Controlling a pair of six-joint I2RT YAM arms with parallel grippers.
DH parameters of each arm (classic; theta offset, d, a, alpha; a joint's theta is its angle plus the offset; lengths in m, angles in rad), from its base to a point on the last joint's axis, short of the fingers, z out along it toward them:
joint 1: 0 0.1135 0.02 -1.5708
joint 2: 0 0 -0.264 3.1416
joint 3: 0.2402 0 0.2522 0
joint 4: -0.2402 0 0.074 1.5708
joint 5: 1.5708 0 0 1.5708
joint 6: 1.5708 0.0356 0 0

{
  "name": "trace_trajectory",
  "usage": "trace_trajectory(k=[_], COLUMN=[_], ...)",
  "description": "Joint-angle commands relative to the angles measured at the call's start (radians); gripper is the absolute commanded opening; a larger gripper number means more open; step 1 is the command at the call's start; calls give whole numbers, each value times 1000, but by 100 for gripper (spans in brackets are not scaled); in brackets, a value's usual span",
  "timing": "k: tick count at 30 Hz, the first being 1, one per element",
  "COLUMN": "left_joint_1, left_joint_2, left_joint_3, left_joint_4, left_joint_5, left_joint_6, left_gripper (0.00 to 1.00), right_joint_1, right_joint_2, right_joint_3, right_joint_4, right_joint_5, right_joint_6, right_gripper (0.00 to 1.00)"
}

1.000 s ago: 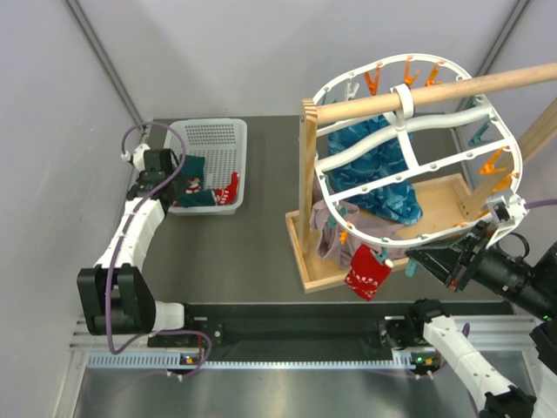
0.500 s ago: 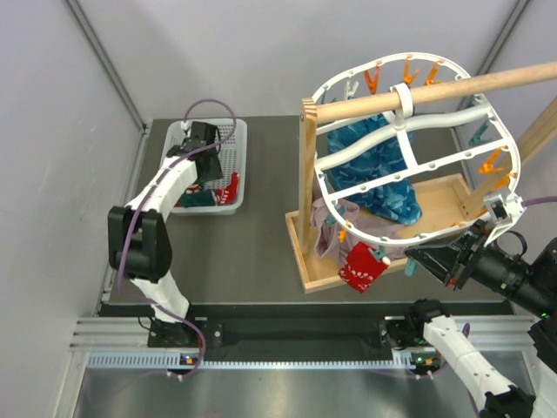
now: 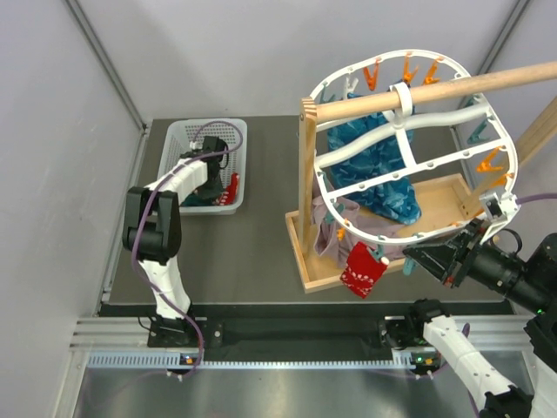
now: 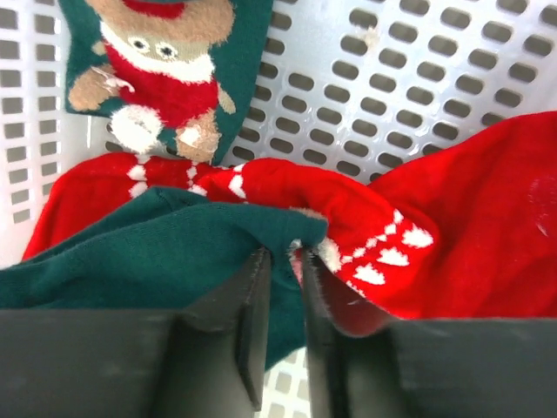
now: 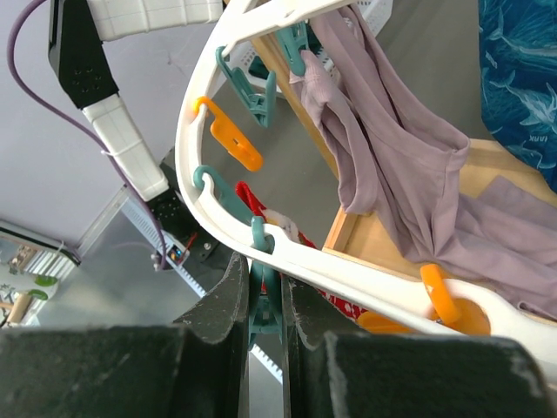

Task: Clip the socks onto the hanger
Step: Pick up the sock from the bin.

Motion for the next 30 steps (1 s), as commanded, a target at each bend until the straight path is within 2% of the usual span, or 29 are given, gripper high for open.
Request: trace_trajectory(k=[1, 3, 6, 10, 15, 20, 25, 30], left_joint_1=[-2, -2, 0, -2, -2, -2, 0, -2], left_joint_2=[-16, -43, -83, -190, -405, -591, -686, -773], left_joint_3=[-17, -26, -23, 0, 3, -39, -14, -20], left_joint_4=[44, 45, 44, 15, 19, 77, 88, 125], left_joint_5=[-16, -16, -20, -2, 58, 180, 288, 462], left_joint_6=[-7, -7, 3, -6, -12, -43, -107, -164], left_gripper=[20, 9, 0, 0, 0, 0, 0, 0], right_joint_1=[8, 7, 7, 7, 7, 7, 9, 8], right_joint_2=[5, 4, -1, -2, -1, 2, 8, 13], right_joint_3=[-20, -25, -37, -42, -39, -34, -30, -28], right_joint_4=[1, 7, 10, 10, 12, 13, 15, 15], right_joint_5=[-13, -15, -16, -19, -18, -16, -16, -16], right_joint_6=[2, 5, 5, 5, 0, -3, -3, -4], right_gripper=[0, 0, 0, 0, 0, 0, 0, 0])
